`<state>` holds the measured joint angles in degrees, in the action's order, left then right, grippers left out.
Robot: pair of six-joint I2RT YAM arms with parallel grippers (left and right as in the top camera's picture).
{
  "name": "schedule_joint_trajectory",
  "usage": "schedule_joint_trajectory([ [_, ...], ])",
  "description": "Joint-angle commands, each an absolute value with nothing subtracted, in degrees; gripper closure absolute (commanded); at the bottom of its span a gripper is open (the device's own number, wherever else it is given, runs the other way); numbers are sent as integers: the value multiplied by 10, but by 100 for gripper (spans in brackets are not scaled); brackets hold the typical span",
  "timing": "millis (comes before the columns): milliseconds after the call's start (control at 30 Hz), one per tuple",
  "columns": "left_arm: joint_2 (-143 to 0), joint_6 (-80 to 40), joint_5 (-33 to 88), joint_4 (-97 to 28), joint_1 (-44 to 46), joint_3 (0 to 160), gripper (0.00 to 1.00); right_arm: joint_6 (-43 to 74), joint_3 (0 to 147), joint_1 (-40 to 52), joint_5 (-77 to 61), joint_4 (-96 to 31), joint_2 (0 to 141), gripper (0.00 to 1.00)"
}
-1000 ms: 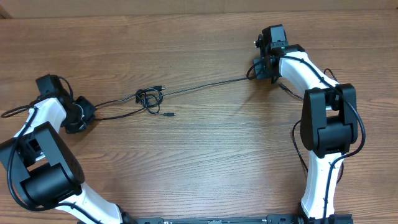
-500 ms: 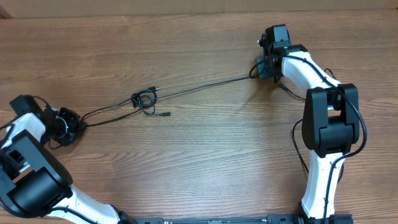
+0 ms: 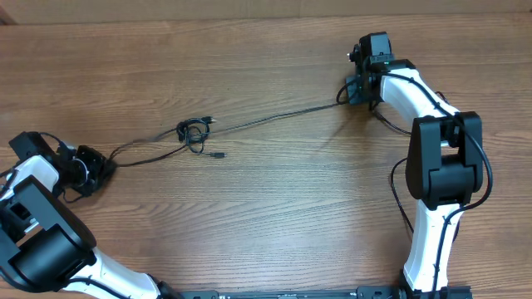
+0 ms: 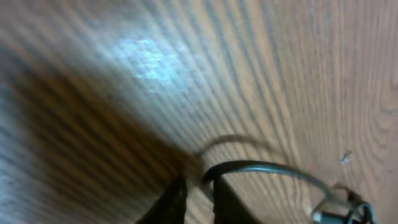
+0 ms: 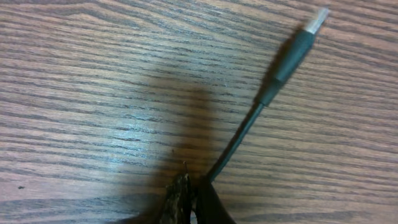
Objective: Untangle cables
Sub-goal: 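Pull the grippers apart, left to the left and right up-right, stretching the cable, then bring both grippers back together over the cable coil at center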
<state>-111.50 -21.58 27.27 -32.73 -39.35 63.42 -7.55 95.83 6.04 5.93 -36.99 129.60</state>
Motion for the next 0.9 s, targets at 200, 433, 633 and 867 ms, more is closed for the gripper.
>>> schedule_joint_trajectory([
  [200, -1174, -148, 182, -533, -342, 747, 57, -79, 1036, 77, 46, -480, 1328, 63],
  [433, -1111, -90, 250, -546, -272, 777, 57, -79, 1097, 109, -75, -554, 1328, 44],
  [633, -1105, -31, 250, -506, -186, 777, 57, -47, 1104, 154, -187, -587, 1328, 43],
  [867, -1113, -27, 178, -450, -103, 777, 56, 71, 1103, 208, -275, -589, 1328, 40],
])
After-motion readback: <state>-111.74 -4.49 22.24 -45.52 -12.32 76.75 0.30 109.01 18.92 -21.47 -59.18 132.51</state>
